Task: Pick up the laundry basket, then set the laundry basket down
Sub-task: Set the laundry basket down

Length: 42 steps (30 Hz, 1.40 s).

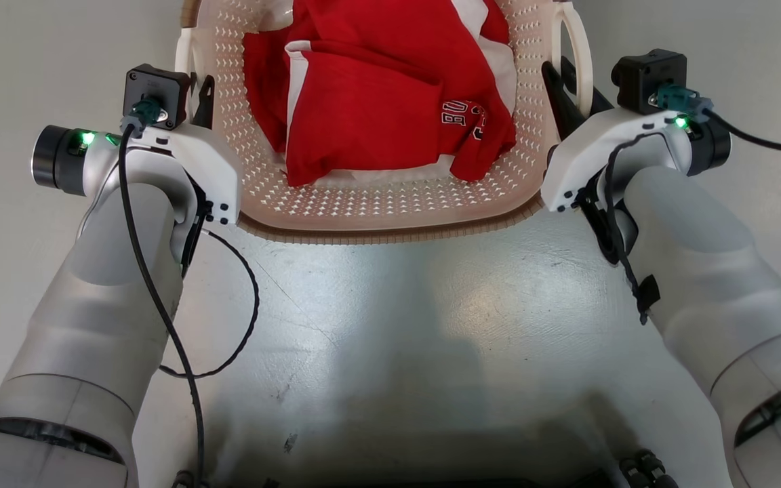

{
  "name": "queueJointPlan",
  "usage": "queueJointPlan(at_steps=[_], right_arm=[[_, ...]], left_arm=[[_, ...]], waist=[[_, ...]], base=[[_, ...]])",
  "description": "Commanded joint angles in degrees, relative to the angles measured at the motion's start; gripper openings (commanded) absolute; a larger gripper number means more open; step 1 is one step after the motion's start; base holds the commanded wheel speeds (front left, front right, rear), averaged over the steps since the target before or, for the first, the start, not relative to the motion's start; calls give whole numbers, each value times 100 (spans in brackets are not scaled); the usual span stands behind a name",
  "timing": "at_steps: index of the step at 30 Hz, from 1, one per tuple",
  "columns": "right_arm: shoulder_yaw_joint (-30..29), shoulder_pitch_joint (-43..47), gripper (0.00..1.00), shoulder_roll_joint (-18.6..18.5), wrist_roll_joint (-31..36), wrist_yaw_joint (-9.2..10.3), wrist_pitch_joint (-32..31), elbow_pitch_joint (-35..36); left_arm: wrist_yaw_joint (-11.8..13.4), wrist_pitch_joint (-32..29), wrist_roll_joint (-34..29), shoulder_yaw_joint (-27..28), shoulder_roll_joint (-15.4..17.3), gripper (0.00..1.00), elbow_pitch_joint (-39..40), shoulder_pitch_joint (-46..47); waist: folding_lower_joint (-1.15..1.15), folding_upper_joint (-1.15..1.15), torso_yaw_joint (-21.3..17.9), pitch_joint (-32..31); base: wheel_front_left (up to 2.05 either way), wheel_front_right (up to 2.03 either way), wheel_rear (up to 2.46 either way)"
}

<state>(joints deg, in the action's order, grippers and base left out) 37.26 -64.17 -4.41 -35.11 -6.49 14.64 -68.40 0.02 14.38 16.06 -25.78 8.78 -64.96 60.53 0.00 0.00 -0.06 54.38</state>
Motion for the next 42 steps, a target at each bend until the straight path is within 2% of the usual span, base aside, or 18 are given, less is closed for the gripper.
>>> queueJointPlan(at_steps=[1, 9, 10, 11, 12, 13, 14, 27, 36, 42], right_arm=[[97, 434, 0, 153, 176, -100, 35, 150], [-35, 471, 0, 153, 264, -100, 36, 157], [-48, 470, 0, 153, 264, -100, 36, 150], [-64, 459, 7, 153, 276, -100, 36, 141], [-94, 440, 64, 153, 303, -100, 36, 133], [-129, 425, 100, 153, 331, -100, 36, 123], [-190, 407, 100, 153, 357, -100, 36, 112], [-624, 512, 100, 153, 695, -100, 36, 216], [-1135, 766, 100, 153, 1023, -100, 36, 392], [-1628, 1111, 100, 153, 1351, -100, 36, 753]], left_arm=[[43, 62, -181, 38, 240, 0, 110, 58], [38, 62, -240, 41, 239, 0, 144, 100], [38, 62, -247, 43, 241, 14, 150, 102], [43, 62, -254, 45, 245, 31, 154, 103], [53, 62, -243, 63, 244, 45, 132, 101], [60, 62, -232, 79, 237, 76, 118, 105], [76, 62, -233, 87, 234, 100, 108, 111], [161, 62, -214, 197, 214, 100, 102, 56], [224, 62, -94, 417, 179, 100, 208, -276], [278, 62, 153, 810, 116, 100, 459, -702]], waist=[[0, 0, 2, 14], [0, 0, 17, 103], [0, 0, 16, 113], [0, 0, 13, 123], [0, 0, 8, 132], [0, 0, 7, 142], [0, 0, 5, 151], [0, 0, -11, 50], [0, 0, -19, -449], [0, 0, -13, -1034]], base=[[0, 0, 0], [0, 0, 0], [0, 0, 0], [0, 0, 0], [0, 0, 0], [0, 0, 0], [0, 0, 0], [0, 0, 0], [0, 0, 0], [0, 0, 0]])
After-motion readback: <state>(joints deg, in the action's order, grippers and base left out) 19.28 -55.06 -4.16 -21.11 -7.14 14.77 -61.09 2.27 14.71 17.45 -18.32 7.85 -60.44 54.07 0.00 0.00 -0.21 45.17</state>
